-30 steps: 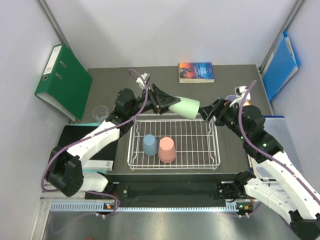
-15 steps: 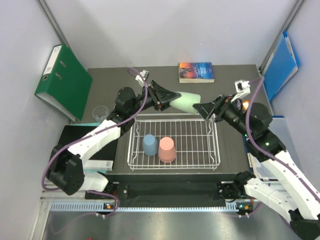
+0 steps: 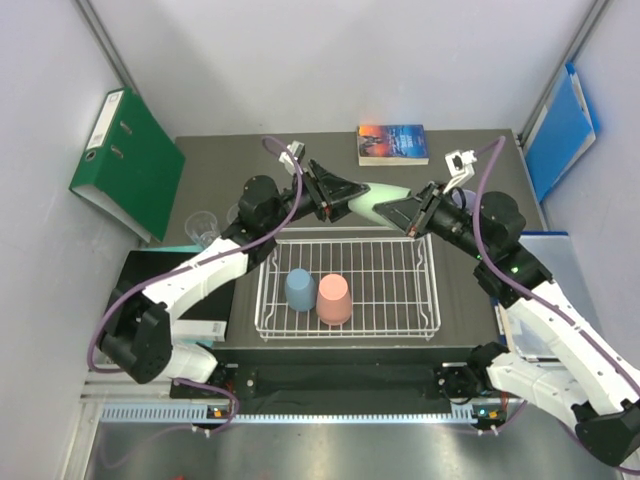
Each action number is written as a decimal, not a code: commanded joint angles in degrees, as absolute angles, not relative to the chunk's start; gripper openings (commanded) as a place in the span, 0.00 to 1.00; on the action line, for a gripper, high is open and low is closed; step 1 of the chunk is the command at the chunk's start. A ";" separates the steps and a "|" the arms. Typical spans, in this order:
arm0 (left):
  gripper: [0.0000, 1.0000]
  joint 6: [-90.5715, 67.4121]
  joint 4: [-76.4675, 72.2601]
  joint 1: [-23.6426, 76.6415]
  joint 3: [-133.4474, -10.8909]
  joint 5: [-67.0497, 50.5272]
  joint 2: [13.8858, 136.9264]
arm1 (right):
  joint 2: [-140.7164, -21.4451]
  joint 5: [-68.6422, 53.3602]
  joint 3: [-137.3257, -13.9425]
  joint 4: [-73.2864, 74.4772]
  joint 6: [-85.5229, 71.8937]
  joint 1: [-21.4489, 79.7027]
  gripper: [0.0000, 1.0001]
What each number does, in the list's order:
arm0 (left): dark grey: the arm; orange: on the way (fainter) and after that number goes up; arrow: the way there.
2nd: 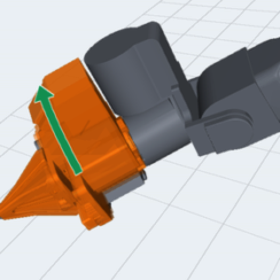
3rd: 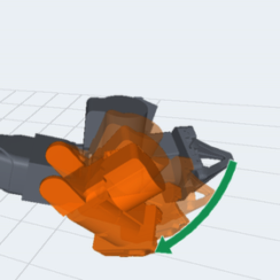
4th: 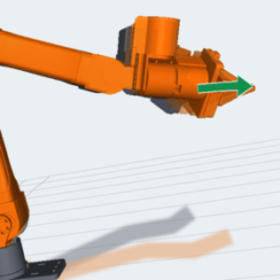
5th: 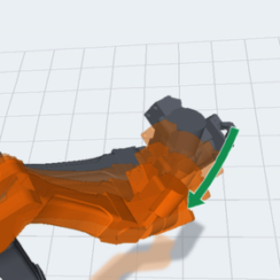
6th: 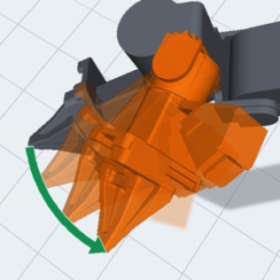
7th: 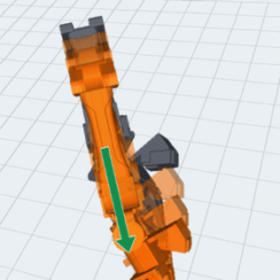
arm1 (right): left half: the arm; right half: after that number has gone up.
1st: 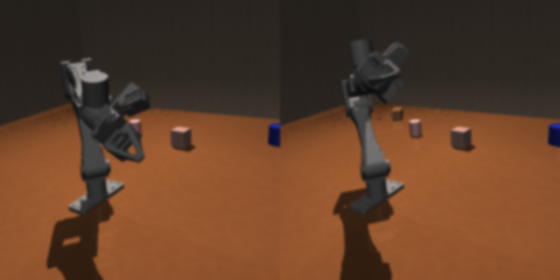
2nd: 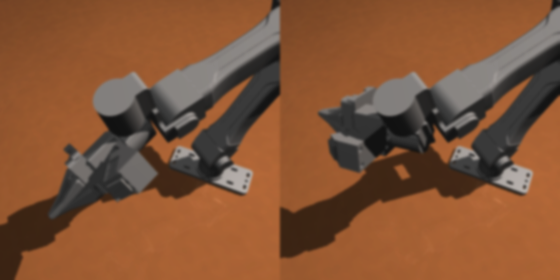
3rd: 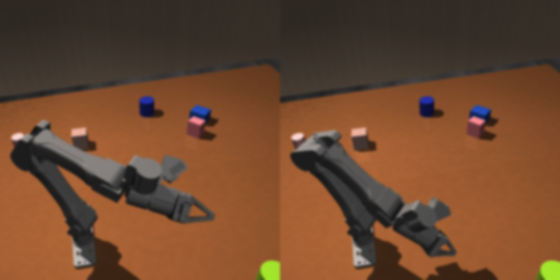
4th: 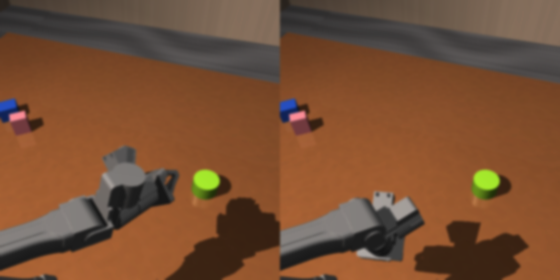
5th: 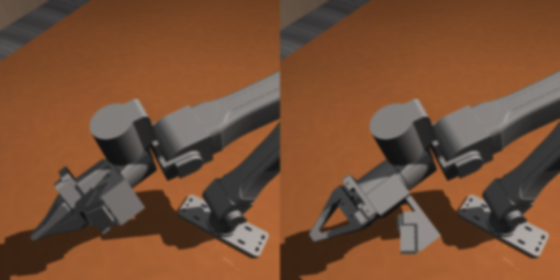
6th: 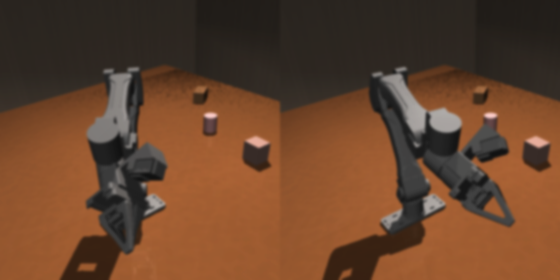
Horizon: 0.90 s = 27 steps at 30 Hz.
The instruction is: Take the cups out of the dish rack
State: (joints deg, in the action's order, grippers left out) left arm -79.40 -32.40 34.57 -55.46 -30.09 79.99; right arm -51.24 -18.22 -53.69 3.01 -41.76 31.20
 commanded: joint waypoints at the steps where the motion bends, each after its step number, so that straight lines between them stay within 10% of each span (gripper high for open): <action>1: 0.75 -69.02 -20.26 35.25 -60.63 -29.21 77.87 | -50.89 -10.23 -57.82 8.85 -35.43 31.46 0.00; 3: 0.99 -62.16 -1.27 33.41 -65.88 -23.33 77.08 | -50.71 -2.43 -62.19 12.90 -32.70 31.38 0.00; 14: 0.99 -58.19 30.67 29.18 -73.74 -1.58 79.54 | -98.83 23.12 -124.24 69.42 -32.78 23.03 0.00; 27: 0.97 -55.20 36.65 29.18 -72.77 -2.11 81.38 | -109.42 13.98 -115.76 62.85 -33.84 18.72 0.00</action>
